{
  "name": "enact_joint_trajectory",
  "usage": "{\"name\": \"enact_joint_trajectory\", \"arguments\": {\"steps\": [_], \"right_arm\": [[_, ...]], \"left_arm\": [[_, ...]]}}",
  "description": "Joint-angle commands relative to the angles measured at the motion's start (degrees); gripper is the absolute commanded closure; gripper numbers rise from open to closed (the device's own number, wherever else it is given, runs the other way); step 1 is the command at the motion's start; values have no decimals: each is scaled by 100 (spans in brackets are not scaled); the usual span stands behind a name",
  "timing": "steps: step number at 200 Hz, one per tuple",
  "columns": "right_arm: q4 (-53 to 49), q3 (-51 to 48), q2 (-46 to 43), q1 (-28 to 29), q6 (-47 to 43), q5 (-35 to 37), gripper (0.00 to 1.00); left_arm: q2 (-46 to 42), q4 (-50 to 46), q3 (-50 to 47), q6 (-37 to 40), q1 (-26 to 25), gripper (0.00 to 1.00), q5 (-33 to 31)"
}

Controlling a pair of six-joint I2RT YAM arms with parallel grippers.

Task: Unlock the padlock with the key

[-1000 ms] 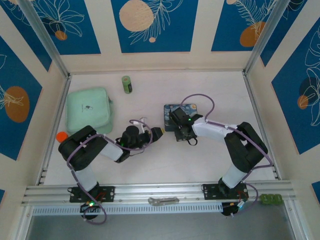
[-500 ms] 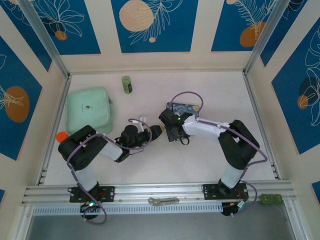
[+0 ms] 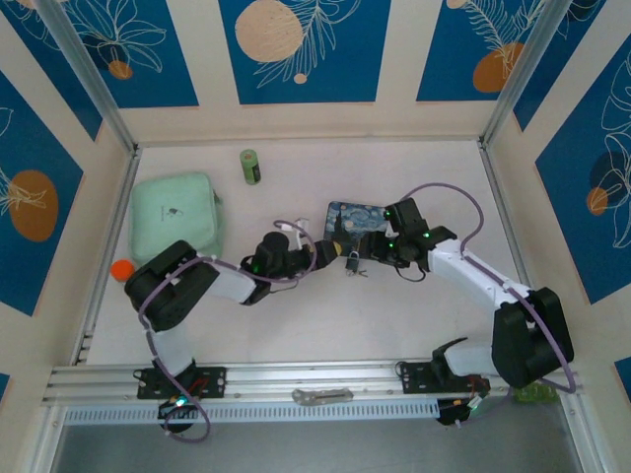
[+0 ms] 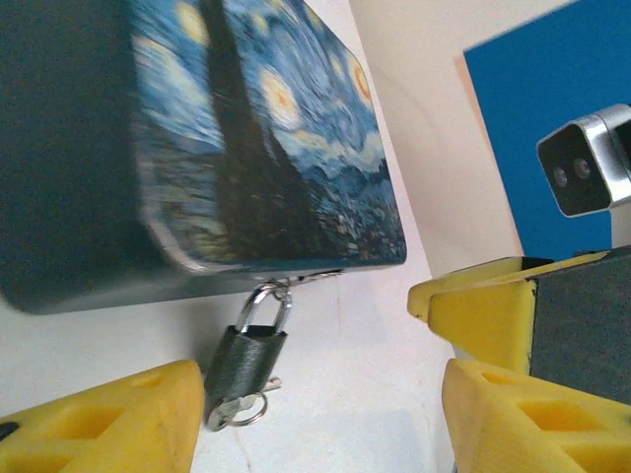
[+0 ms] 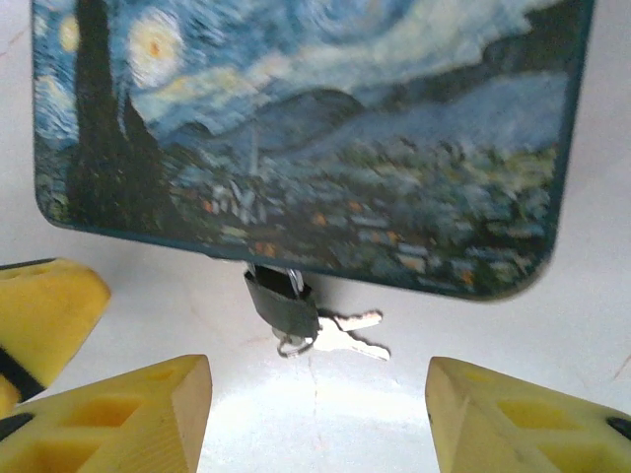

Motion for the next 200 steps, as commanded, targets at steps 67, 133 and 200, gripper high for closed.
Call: {"name": "enact_joint_trajectory", "arguments": {"steps": [67,133,200], "right_arm": [[542,-417,-542,-580,273,-1107,42],[746,-601,-577,-736,359,-1288,43],[831,-676,-564,-822,459,-1338,44]], "left_arm": [[936,-1645,1134,1165,-445,42,-249],[1527,-1824,1610,1188,-534,49,20],[1663,-2045,1693,1340,-569,55,3]]}}
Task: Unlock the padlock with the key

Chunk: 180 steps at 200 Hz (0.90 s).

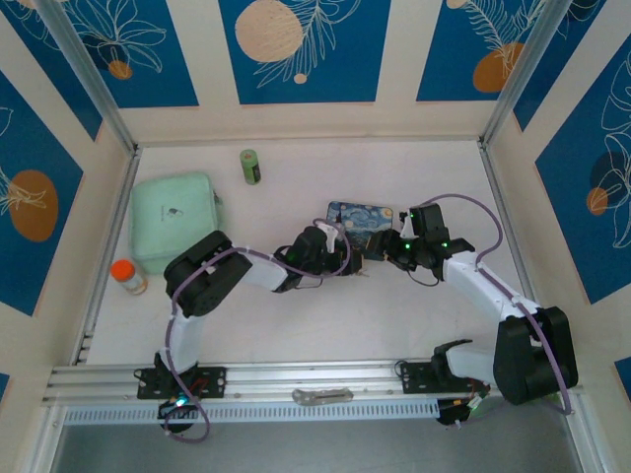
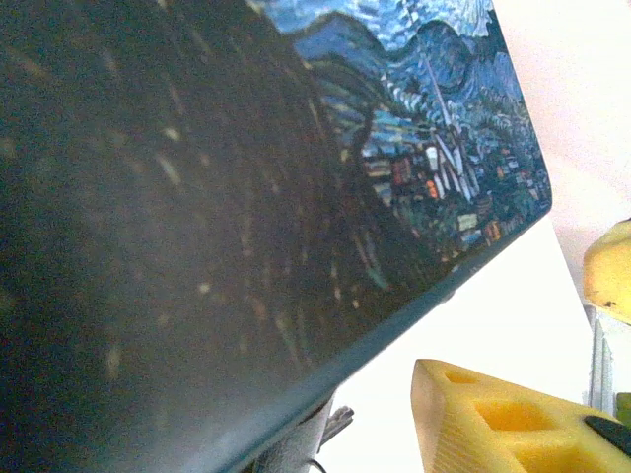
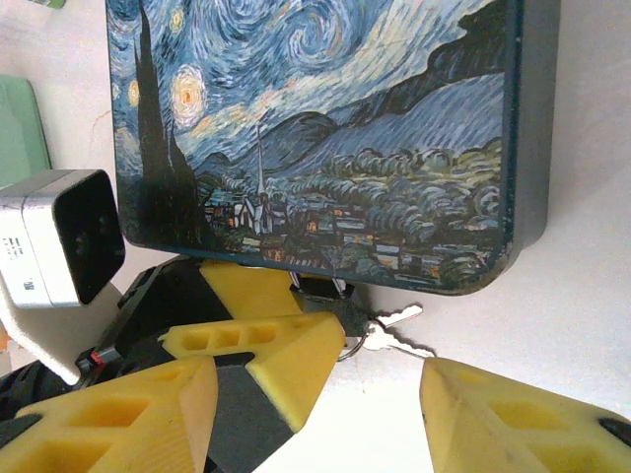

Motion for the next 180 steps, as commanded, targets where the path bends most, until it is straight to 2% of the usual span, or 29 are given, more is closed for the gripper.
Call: {"name": "enact_joint_trajectory", "arguments": {"steps": [1,20,57,83,106,128,163,180], "right_arm": [[59,-54,-96,-29,103,-157,44],[96,-95,-85,-27,146,-155,44],[83,-81,-59,-31,55,-237,44],[43,-88,-126,-33,-67,-315,45],[110,-230,-274,-61,-60,-487,45],[430,-536,-481,-219,153,-946,46],[1056,-1043,-804,-464,360,-1506,52],[779,-1023,-959,-320,-99,-1105,53]], "left_arm": [[427,-451,58,118,-126,55,32],[408,-443,62,118,-144,64,41],[325,-148,38,-254,-144,100,245],[247,392,-7,-1060,-104,100,382],[258,1379,-161,-2143,-33,100,404],[305,2123,-223,-2931,-16,100,317],[257,2505,-347,-3651,-10,100,105],[148,2139,-331,-3736,-7,100,82]]}}
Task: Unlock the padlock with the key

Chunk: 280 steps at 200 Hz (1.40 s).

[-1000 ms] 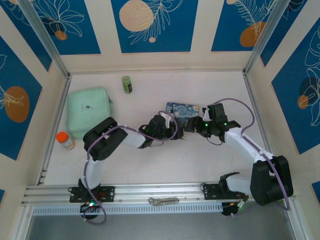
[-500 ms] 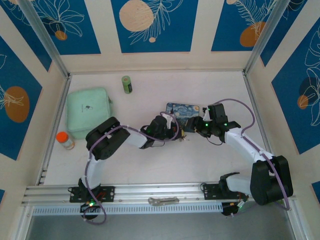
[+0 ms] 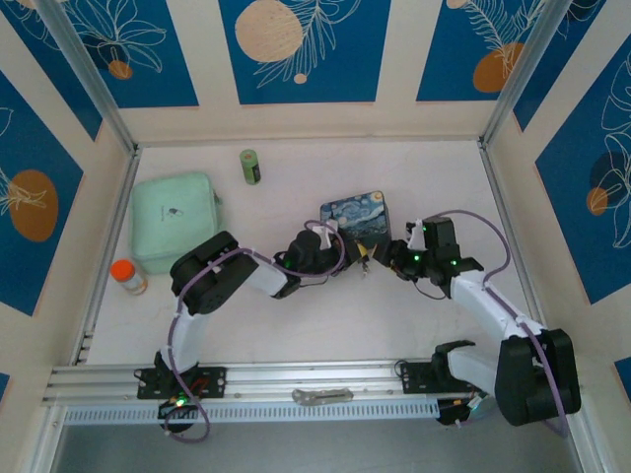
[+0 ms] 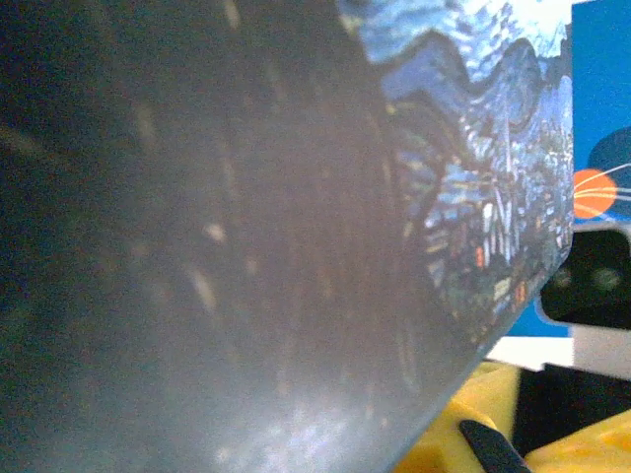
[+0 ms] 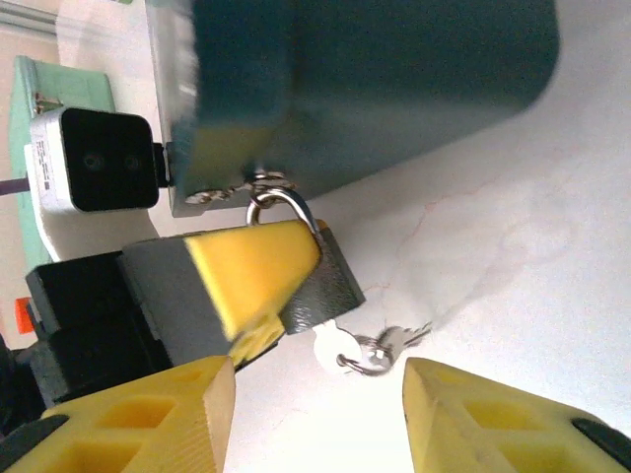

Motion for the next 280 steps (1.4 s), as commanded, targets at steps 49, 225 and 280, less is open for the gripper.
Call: {"name": "enact_joint_trajectory", "arguments": {"steps": [49,225,280], "right_arm": [[-1354,893,-65,1135,-1495,1820,57],[-2107,2061,1771,2798,-2700,3870,63],[-1986,2185,2149,3049,-2817,4468,67]], "left_arm": [[-508,-1139,146,-272,29,100,-117],[-731,-1878,466,-225,156,100,80],[-779,-1816,437,-280,167,100,138]]}}
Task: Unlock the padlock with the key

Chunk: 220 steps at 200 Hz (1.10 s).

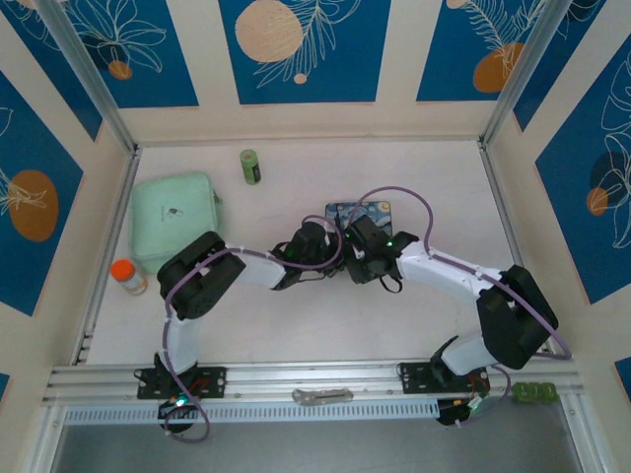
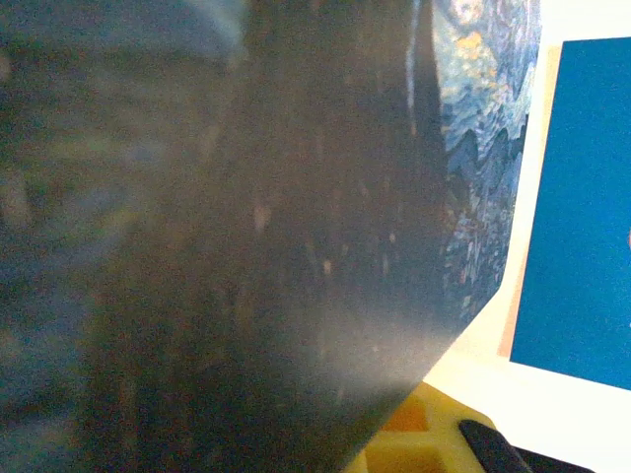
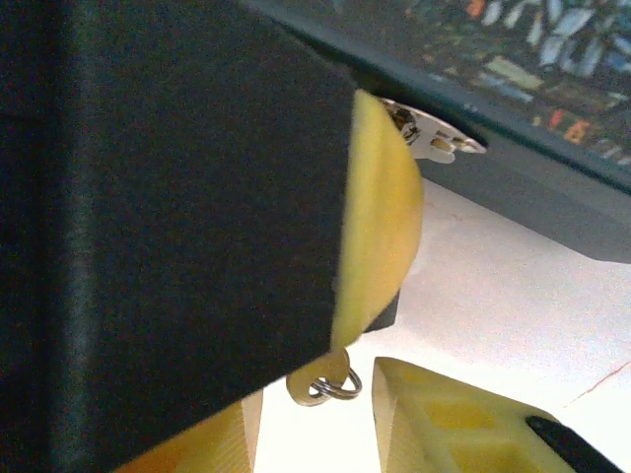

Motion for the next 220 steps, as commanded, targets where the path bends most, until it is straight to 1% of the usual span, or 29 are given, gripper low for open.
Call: {"name": "enact_joint_trajectory", "arguments": {"steps": [1,33,55,76,88,114,130,149,156,161,175,184,202,220], "right_arm": [[79,192,145,117,-121,449,67],[9,278,321,313,-98,1013,74],[26,344,384,434,1,1378,77],[26,432,420,495,194,1616,76],[74,454,442,529,253,1637,75],[183,446,529,580,300,1747,76],[257,429,557,584,333,1752,82],[362,400,531,568,330,1597,91],[399,384,489,537,321,1448,95],[439,369,448,504,328,1320,100],[614,276,294,355,269,837,100],[753,186,157,183,294,365,100],[1168,-86,-151,-419,443,-962,100],[1738,-453,-351,-1317,682,-2804,100]], "left_arm": [[-288,162,95,-78,52,100,169],[-315,183,103,-97,59,100,202],[-326,205,97,-134,56,100,235],[-330,268,41,-203,53,100,244],[-343,294,-2,-226,53,100,255],[-347,437,-79,-329,53,100,273],[-347,515,-101,-385,53,100,296],[-360,581,-135,-409,60,100,314],[-374,586,-145,-416,59,100,318],[-374,594,-154,-408,56,100,315],[-374,645,-202,-403,59,100,318],[-375,693,-238,-391,53,100,323],[-339,895,-334,-344,54,100,375],[-323,1143,-497,-299,57,100,397]]}}
